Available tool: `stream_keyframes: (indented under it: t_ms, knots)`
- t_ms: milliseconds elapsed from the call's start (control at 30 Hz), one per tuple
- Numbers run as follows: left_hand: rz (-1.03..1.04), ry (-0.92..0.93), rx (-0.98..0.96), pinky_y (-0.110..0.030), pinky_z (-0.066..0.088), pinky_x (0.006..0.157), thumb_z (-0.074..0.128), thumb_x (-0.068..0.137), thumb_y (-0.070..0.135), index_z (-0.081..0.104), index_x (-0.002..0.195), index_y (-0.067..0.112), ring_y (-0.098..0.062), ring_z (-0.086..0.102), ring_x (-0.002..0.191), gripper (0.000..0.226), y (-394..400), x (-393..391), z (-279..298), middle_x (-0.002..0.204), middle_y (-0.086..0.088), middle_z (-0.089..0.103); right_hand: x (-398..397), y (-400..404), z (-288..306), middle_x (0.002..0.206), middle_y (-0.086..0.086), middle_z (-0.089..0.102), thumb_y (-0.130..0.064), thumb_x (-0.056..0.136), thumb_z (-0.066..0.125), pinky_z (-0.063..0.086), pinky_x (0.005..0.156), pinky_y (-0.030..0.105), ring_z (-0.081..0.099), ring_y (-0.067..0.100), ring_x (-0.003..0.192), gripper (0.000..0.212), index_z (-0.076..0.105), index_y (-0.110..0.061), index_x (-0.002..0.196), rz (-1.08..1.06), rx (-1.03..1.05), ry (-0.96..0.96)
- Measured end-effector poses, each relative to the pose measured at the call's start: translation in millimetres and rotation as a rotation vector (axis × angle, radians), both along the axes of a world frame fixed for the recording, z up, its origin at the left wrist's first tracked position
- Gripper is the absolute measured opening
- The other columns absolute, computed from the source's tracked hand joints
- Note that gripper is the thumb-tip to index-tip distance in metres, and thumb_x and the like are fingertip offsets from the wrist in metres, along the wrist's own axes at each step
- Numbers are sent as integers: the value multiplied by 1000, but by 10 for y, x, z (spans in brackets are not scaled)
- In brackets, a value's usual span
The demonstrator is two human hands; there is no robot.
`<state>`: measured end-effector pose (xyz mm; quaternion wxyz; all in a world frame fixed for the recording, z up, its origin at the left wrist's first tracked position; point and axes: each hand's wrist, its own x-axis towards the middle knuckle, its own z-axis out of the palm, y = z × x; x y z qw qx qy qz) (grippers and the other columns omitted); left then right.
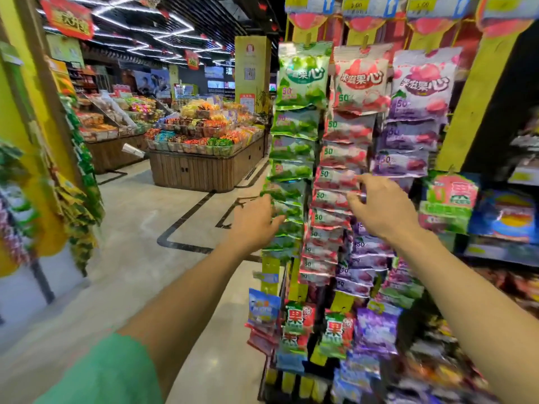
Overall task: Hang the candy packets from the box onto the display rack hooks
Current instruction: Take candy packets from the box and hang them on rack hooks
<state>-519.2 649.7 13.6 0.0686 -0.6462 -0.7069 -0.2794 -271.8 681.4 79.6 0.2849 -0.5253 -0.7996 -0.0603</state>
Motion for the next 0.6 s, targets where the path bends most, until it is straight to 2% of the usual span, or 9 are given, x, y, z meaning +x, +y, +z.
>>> stream_keyframes:
  t_ms: [67,133,233,300,367,467,533,600]
  knots:
    - [-18,165,-181,-46,48,93,51,102,49,49,128,13,-33,58,117,45,-213,293,-302,124,-10,61,453,-196,-355,127,16,62,-46,98,54,53,90,47,57,37,120,50,53,-13,135,-31,-104,-156]
    - [-73,309,-325,-47,42,99,44,104,51,45,133,13,-33,52,126,48,-419,666,-589,135,-10,56,929,-401,-755,129,12,62,-52,99,51,54,88,45,57,34,119,55,49,-16,139,-62,-219,-271]
    - [-219,437,-456,-47,37,108,39,104,55,40,144,13,-31,45,135,57,-691,1294,-958,148,-8,48,1688,-770,-1316,135,8,60,-59,99,47,55,88,42,57,31,121,62,42,-21,148,-124,-390,-333]
    - [-320,489,-513,-47,35,111,40,104,55,39,146,14,-30,42,138,59,-793,1744,-1165,151,-7,45,2214,-1053,-1636,141,7,57,-60,98,47,53,95,43,54,30,127,65,41,-21,150,-184,-495,-336]
    - [-405,502,-533,-49,36,112,40,103,57,38,147,15,-30,42,138,61,-811,2226,-1301,151,-7,45,2740,-1302,-1908,142,5,55,-62,97,45,50,101,45,51,30,130,65,44,-22,148,-258,-570,-312]
    - [-531,529,-510,-48,38,111,41,102,60,32,154,16,-31,43,139,68,-769,3039,-1369,155,-6,42,3498,-1664,-2174,138,8,56,-65,95,40,49,101,49,53,32,125,64,46,-22,142,-378,-688,-301]
    - [-619,569,-488,-47,39,110,39,102,61,27,157,17,-31,42,140,71,-708,3620,-1388,157,-6,40,3998,-1890,-2314,147,8,49,-63,97,42,45,106,47,46,31,134,67,40,-21,149,-469,-729,-262]
    - [-710,602,-465,-47,40,106,39,102,62,32,153,17,-30,45,136,69,-634,4207,-1420,152,-6,45,4487,-2109,-2410,157,9,39,-65,97,42,39,113,46,37,31,143,74,33,-19,155,-567,-749,-215]
